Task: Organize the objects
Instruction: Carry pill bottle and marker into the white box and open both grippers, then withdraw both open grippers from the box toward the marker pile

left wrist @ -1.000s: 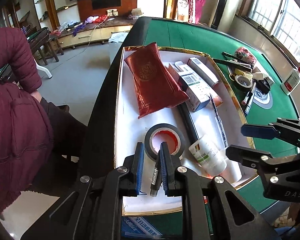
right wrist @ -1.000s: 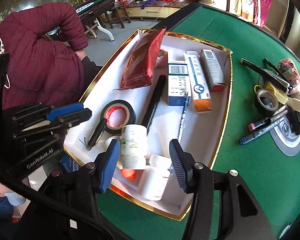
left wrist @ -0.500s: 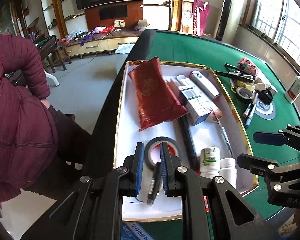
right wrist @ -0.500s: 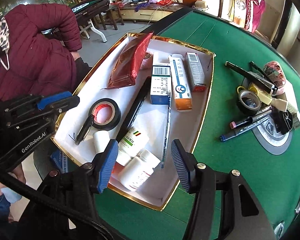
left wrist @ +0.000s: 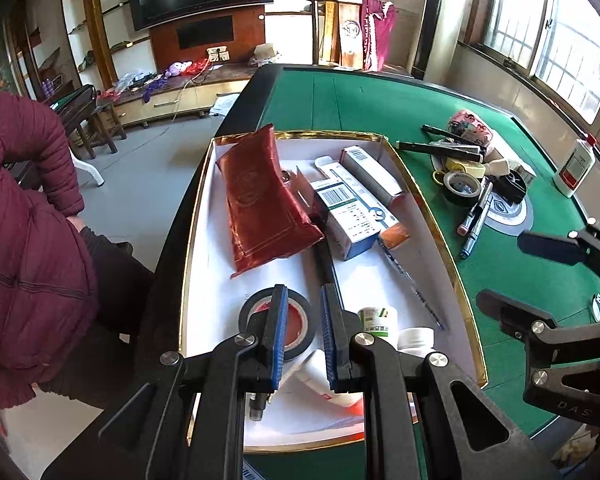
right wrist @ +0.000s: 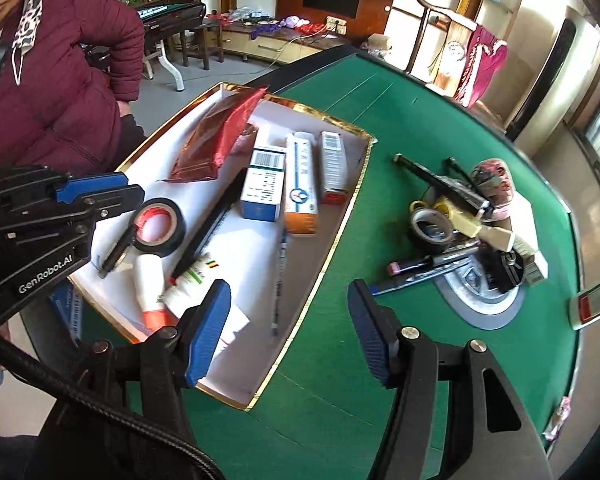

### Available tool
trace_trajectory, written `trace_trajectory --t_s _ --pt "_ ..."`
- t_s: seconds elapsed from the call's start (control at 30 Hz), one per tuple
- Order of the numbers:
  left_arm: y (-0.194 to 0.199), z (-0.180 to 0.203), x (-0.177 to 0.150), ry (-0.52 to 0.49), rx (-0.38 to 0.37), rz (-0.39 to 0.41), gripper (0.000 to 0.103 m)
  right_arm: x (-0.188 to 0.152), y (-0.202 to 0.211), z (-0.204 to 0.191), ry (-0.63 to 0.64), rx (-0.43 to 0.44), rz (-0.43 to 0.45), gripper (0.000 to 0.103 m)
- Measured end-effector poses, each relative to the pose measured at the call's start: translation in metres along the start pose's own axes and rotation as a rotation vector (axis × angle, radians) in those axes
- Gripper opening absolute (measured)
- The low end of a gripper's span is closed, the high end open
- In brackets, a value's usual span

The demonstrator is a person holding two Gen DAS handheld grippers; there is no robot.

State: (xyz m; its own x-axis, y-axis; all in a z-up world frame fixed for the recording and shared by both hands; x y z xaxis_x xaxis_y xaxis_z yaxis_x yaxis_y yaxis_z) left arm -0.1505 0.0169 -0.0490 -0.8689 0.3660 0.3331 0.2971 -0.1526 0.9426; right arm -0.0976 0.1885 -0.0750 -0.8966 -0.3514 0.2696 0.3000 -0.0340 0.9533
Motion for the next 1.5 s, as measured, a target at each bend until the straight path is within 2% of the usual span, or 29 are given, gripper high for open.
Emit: trace_trajectory --t_s 0.3,0.63,1.03,1.37,1.43,1.5 --pt "-0.001 0.005 -0.001 0.008 -0.005 -0.01 0.013 -0.001 0.005 0.004 0.049 -0.093 0.028 0.063" --pt "-0.006 -0.023 -0.01 0.053 0.009 -0.026 0.013 0.016 0.006 -0.015 0.135 -0.259 0.083 0.069" --pt "-0.017 -0.055 -0.01 0.079 0.002 -0.041 0.013 0.032 -0.005 -0.046 0.198 -0.27 0.075 0.072" --pt "-0.026 -0.061 -0.006 0.068 -0.009 -0.051 0.013 0.04 -0.014 -0.053 0.202 -0.282 0.056 0.072" --pt "-0.026 -0.058 -0.003 0.062 -0.019 -0.049 0.013 0.041 -0.013 -0.052 0.193 -0.271 0.056 0.072" --pt "-0.022 -0.049 0.003 0.037 -0.038 -0.041 0.013 0.04 -0.011 -0.042 0.152 -0.222 0.054 0.072"
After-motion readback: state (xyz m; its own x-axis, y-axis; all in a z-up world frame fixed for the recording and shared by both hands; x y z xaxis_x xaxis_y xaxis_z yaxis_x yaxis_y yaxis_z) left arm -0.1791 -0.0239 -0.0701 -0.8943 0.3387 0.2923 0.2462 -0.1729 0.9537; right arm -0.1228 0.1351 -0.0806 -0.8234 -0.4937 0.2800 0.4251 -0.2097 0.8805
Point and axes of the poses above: each gripper's, at about its wrist camera, not at the fingertips, and y roughly against the way its jaws point, z to its right, x to its top, the point moved 7 cm from there along -y, roughly the way its jaws point, and after that the axes turned 15 degrees about -z, right-handed, at the moved point
